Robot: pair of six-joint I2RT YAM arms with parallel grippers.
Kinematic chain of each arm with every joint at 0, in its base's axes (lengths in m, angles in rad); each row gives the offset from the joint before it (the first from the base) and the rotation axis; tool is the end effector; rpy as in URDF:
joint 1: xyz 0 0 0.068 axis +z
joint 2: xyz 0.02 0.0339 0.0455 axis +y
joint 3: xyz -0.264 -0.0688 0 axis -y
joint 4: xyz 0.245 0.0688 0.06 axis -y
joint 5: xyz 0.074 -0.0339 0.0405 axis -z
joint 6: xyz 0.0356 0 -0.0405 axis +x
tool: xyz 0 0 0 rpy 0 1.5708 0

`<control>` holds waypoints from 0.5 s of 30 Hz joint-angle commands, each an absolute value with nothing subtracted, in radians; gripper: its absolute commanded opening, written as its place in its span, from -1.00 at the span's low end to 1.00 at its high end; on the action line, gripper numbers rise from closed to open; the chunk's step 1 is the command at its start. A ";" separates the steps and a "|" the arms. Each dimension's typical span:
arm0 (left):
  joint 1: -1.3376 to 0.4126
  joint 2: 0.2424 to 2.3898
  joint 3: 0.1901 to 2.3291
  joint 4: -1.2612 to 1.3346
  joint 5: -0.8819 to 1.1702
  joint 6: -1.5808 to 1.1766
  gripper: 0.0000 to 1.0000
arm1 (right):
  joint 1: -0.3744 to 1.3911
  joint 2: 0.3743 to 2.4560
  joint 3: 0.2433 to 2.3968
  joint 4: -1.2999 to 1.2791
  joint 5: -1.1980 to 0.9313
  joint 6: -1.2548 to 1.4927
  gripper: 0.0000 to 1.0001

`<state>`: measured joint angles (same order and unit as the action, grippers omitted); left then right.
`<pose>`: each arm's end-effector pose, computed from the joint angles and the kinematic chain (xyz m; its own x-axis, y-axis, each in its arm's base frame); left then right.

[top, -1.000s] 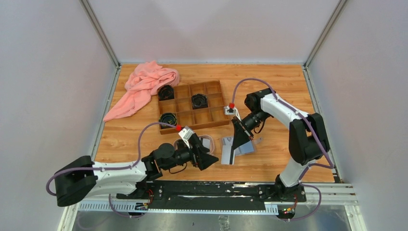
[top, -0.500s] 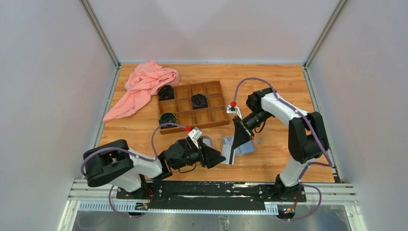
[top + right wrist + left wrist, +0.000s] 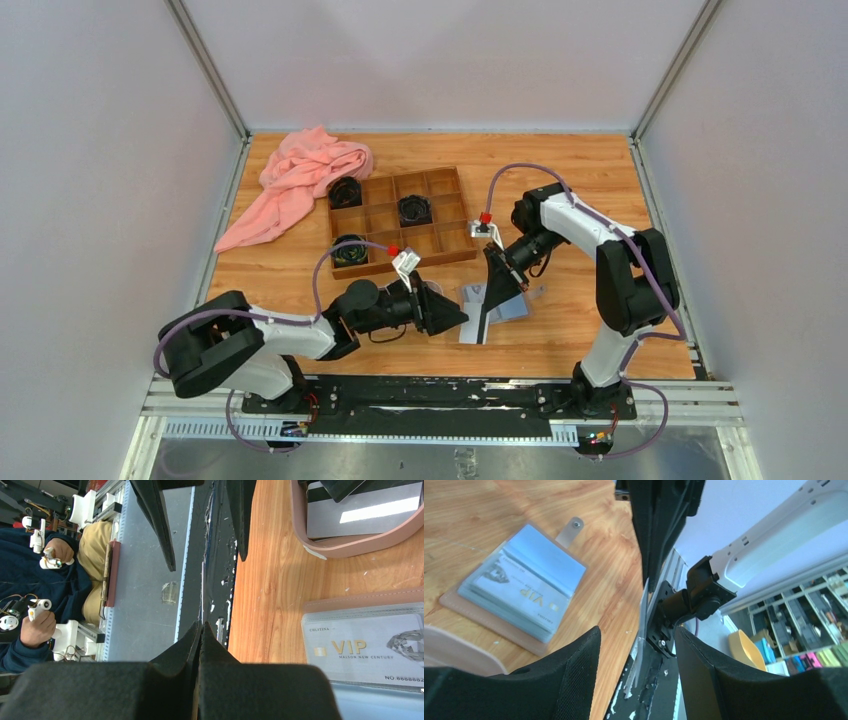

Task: Put the credit cards into the card holder
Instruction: Place the credit card in the storage box.

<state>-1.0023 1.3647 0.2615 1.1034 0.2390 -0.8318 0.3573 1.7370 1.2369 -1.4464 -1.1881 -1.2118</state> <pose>0.1213 -0.2056 0.1803 -0.6993 -0.2393 -0.6736 0.6374 0.2178 -0.7391 0.2465 0.1273 0.2278 -0.4825 -0.5533 -0.6790 -0.7498 -0.1399 0.6467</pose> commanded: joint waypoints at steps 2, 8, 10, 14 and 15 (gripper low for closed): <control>-0.976 1.336 0.359 0.861 0.419 -0.764 0.08 | 0.365 1.753 1.258 -1.493 -1.191 -1.258 -1.00; -0.936 1.358 0.403 0.825 0.494 -0.764 -0.03 | 0.372 1.753 1.258 -1.493 -1.183 -1.262 -1.00; -0.927 1.370 0.426 0.805 0.526 -0.759 -0.08 | 0.376 1.753 1.256 -1.493 -1.179 -1.262 -1.00; -0.921 1.408 0.490 0.738 0.597 -0.742 -0.14 | 0.387 1.755 1.258 -1.493 -1.171 -1.263 -1.00; -0.919 1.420 0.504 0.725 0.613 -0.740 -0.17 | 0.389 1.756 1.258 -1.493 -1.168 -1.262 -1.00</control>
